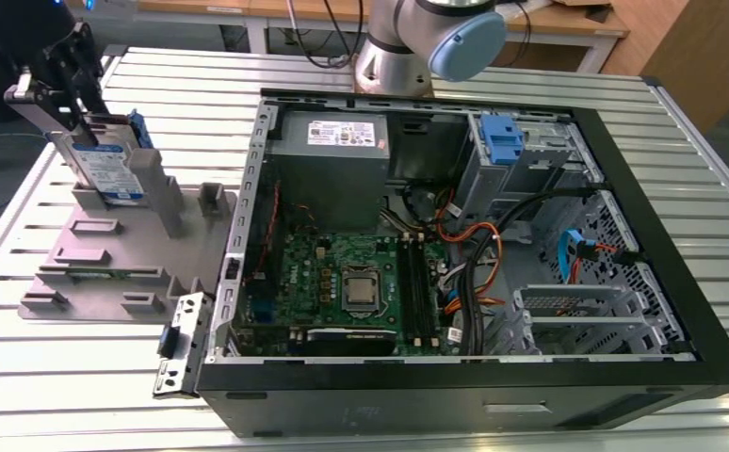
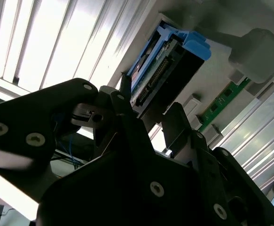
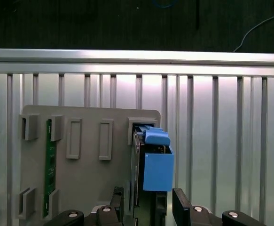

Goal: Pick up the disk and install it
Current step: 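Pick up the disk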

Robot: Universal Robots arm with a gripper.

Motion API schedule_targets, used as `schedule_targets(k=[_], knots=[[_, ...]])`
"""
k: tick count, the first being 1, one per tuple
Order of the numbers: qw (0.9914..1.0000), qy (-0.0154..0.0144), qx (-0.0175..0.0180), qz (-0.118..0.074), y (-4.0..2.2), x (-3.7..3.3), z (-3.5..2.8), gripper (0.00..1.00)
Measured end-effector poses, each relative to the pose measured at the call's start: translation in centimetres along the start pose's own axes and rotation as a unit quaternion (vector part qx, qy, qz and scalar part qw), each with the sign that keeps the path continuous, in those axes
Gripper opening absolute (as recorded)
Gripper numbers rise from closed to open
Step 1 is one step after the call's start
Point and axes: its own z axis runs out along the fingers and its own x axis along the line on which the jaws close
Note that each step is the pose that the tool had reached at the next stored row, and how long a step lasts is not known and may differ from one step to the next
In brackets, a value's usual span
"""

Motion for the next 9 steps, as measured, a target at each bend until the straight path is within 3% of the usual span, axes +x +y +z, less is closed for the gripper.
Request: schedule_targets(k=[9], knots=[[0.99999,-0.0012,0.0002,0.004,-0.01,0.00,0.07,0.53]])
